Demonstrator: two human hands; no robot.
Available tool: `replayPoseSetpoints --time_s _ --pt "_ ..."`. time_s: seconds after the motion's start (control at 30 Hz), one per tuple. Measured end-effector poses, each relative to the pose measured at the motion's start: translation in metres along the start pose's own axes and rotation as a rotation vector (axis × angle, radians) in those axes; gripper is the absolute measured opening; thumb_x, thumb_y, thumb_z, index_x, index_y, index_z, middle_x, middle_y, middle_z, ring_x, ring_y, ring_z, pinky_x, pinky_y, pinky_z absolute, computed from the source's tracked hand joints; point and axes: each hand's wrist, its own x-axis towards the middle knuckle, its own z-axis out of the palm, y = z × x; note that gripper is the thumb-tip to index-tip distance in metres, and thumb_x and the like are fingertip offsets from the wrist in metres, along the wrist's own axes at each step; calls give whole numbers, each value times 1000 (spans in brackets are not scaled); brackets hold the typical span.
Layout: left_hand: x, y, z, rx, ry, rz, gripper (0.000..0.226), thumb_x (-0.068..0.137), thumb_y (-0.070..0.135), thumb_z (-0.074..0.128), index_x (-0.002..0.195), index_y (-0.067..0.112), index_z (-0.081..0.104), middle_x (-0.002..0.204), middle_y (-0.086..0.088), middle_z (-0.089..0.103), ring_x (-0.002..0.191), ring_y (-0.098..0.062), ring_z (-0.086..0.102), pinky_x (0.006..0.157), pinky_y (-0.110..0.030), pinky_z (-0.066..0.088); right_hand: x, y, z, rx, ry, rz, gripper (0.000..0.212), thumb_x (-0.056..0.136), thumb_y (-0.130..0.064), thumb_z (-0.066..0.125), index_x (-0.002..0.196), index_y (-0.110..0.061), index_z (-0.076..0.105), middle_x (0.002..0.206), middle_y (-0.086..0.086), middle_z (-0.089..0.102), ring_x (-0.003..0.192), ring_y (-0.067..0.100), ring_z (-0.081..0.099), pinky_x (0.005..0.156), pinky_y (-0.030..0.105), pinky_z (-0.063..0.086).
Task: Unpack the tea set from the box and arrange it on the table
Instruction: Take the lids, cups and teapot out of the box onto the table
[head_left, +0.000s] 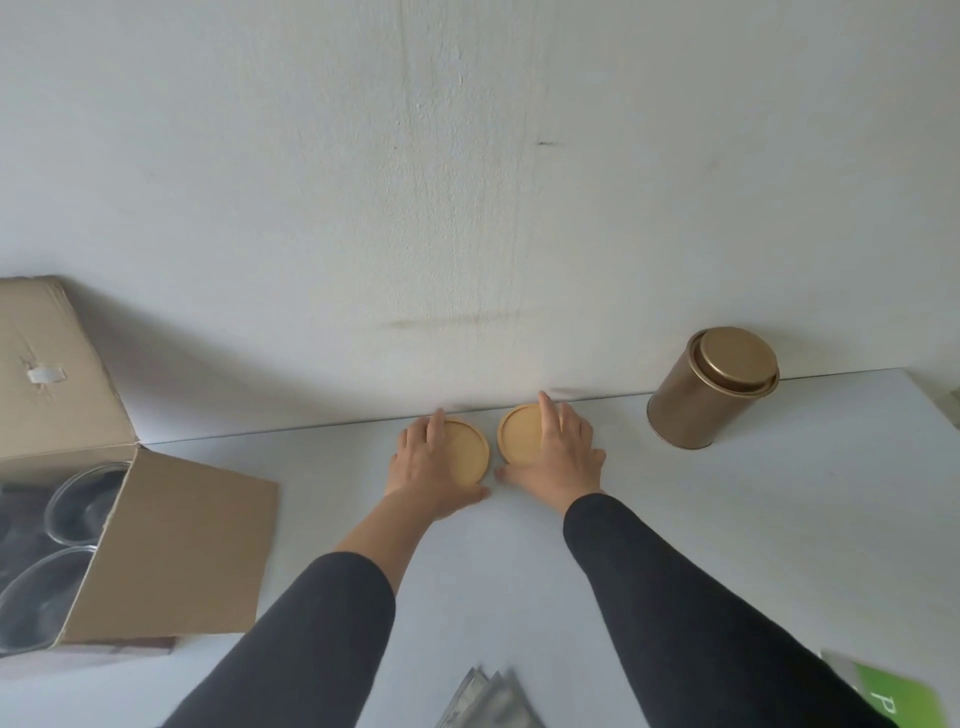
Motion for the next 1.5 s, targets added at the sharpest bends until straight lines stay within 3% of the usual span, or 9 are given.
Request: replayPoseSetpoints --time_s 0.13,0.43,0.67,0.93,1.13,1.27,1.43,1.5 --pt "-8 -8 -11 17 24 26 120 65 54 76 151 20 -1 156 -3 6 145 -21 1 118 -37 16 -9 -2 -5 9 20 24 111 69 -55 73 149 -32 0 157 8 3 144 28 1 108 52 22" --pt "-41 -31 -69 94 153 94 108 76 54 67 151 17 -1 157 -7 5 146 -24 -1 119 -39 13 -52 -45 -33 -9 180 -35 91 79 -52 63 149 -25 10 153 9 15 142 27 10 108 48 26" --pt "-96 -83 -150 145 260 194 101 80 54 64 150 17 2 155 -7 9 146 -26 2 118 -39 16 -119 -136 -40 8 250 -57 81 83 -48 58 148 -25 15 150 7 20 141 25 12 107 45 26" --pt "-159 -201 -244 150 371 168 94 80 51 63 150 17 11 155 -8 15 145 -28 7 117 -44 18 -199 -266 -7 -3 247 -166 75 84 -47 55 146 -23 21 146 9 28 138 27 18 105 44 30" --pt "-184 -285 -268 167 311 14 87 84 54 58 149 18 13 156 -7 16 145 -28 10 115 -48 22 -231 -327 36 -101 180 -265 73 84 -49 55 144 -23 23 138 6 37 130 27 28 99 43 35" --pt "-187 -313 -257 175 257 -23 86 84 56 56 149 18 14 156 -5 15 146 -27 6 115 -48 22 -237 -347 58 -169 118 -331 64 84 -49 55 138 -20 35 134 5 47 125 27 36 96 42 37" --pt "-188 -331 -227 230 51 -69 114 75 72 55 151 18 -11 159 -7 -10 146 -30 -14 116 -51 11 -230 -356 85 -302 54 -305 63 78 -62 53 126 -21 51 121 2 60 116 26 48 87 41 42" --pt "-189 -339 -221 297 9 -73 124 70 75 57 149 17 -19 158 -10 -17 145 -31 -18 116 -51 9 -227 -359 92 -357 11 -234 68 76 -64 55 127 -19 49 124 4 59 119 28 47 91 42 41"
